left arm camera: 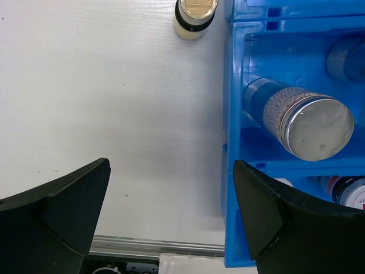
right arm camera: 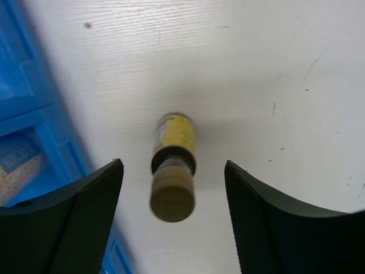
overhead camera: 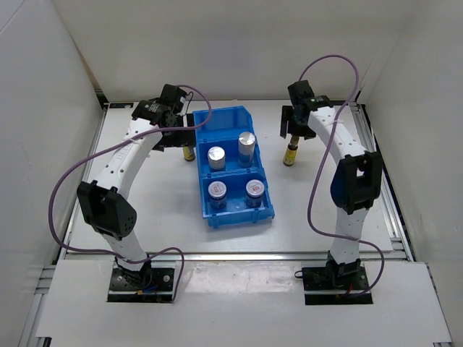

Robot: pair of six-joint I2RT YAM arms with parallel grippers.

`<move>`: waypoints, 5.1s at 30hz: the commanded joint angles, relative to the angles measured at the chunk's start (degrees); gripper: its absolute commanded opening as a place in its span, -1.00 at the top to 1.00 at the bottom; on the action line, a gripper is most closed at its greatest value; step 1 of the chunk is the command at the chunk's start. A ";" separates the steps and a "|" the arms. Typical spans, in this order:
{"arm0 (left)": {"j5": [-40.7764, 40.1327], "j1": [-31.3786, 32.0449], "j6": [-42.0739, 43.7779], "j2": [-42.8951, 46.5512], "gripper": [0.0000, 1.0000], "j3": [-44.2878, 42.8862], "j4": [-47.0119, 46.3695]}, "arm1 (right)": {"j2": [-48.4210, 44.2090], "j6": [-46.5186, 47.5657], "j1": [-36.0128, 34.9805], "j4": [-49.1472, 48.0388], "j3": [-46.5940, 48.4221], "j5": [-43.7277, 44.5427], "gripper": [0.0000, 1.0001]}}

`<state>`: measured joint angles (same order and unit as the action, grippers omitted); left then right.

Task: Organize the condiment bottles

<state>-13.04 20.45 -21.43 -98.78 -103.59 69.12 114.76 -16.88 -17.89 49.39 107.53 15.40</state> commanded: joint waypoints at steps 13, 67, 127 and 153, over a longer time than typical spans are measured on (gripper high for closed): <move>-0.32 -0.32 1.83 3.60 -1.00 0.85 -1.97 | 0.64 1.33 2.25 -2.45 -2.50 -5.11 0.17; 0.21 -0.85 2.36 -1.41 -1.00 0.32 -1.97 | 11.44 11.34 -6.19 -6.85 36.34 -18.39 1.00; 3.72 -0.85 2.89 -5.02 -1.00 -2.41 -0.92 | 26.83 16.36 -12.26 -15.10 38.11 -19.44 -0.44; 10.04 -5.07 -2.30 -11.68 -0.78 -9.35 -9.26 | -20.09 7.48 -7.16 -15.20 -7.23 -24.19 -1.00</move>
<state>-5.87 15.18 -22.74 -107.87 -111.83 63.61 96.86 -8.67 -25.30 33.39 104.57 -6.85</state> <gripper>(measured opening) 0.924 0.998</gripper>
